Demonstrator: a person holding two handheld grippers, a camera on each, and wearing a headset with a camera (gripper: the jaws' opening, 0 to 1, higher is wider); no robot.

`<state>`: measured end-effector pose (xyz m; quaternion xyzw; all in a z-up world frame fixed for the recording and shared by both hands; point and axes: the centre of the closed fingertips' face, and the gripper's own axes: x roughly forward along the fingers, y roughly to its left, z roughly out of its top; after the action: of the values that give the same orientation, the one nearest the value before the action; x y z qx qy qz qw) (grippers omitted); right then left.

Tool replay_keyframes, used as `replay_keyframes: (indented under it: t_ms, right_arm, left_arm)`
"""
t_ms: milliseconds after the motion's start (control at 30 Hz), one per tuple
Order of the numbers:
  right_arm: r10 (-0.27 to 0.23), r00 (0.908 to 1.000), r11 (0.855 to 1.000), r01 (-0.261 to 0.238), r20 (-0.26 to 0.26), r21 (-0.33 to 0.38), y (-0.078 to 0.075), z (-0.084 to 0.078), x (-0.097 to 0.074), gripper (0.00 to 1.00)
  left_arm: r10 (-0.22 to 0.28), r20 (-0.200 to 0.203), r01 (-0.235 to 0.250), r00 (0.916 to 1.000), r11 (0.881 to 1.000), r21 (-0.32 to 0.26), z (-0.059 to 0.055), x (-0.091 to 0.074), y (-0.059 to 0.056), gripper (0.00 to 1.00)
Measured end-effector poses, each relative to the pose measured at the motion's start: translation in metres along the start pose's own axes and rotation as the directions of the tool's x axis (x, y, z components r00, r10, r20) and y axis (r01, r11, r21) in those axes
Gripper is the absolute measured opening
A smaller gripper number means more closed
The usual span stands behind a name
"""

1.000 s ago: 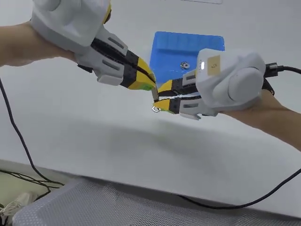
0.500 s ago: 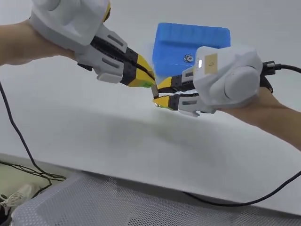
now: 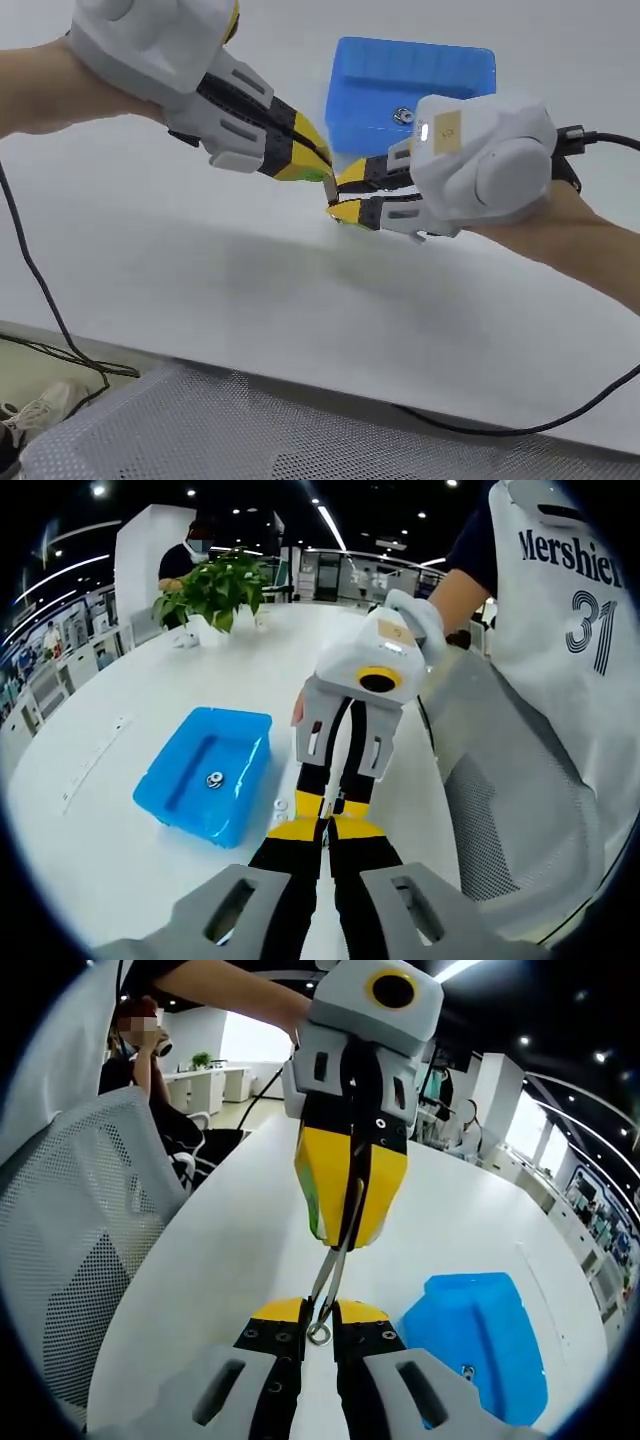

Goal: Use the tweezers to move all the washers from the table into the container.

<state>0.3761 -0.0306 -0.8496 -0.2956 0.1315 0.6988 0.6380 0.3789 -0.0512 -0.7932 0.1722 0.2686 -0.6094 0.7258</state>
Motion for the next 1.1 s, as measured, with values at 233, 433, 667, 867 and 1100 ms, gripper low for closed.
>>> replay_keyframes:
  t_ms: [233,433,667,867,1100]
  right_arm:
    - [0.002,1.0,1.0,-0.002,0.006,0.009,0.0,-0.001,0.001,0.11]
    - [0.007,0.9999,1.0,-0.008,-0.011,-0.018,0.002,-0.002,0.002,0.11]
    - [0.014,0.9998,1.0,-0.014,-0.011,0.017,0.004,-0.002,0.0,0.09]
    - [0.005,0.9999,1.0,-0.005,-0.009,0.009,0.006,0.001,-0.004,0.09]
    - [-0.026,0.9996,1.0,0.026,0.014,-0.017,-0.005,0.018,-0.016,0.09]
  left_arm:
    - [-0.001,0.007,0.001,1.0,1.0,-0.009,0.0,0.0,0.0,0.06]
    - [-0.004,0.006,0.004,1.0,1.0,-0.003,0.0,0.002,-0.002,0.07]
    - [-0.016,0.001,0.016,0.9999,1.0,-0.009,0.001,0.008,-0.006,0.07]
    - [-0.02,-0.001,0.02,0.9998,1.0,-0.001,0.004,0.004,-0.008,0.07]
    - [-0.015,0.002,0.015,0.9999,1.0,0.026,0.02,-0.007,-0.004,0.07]
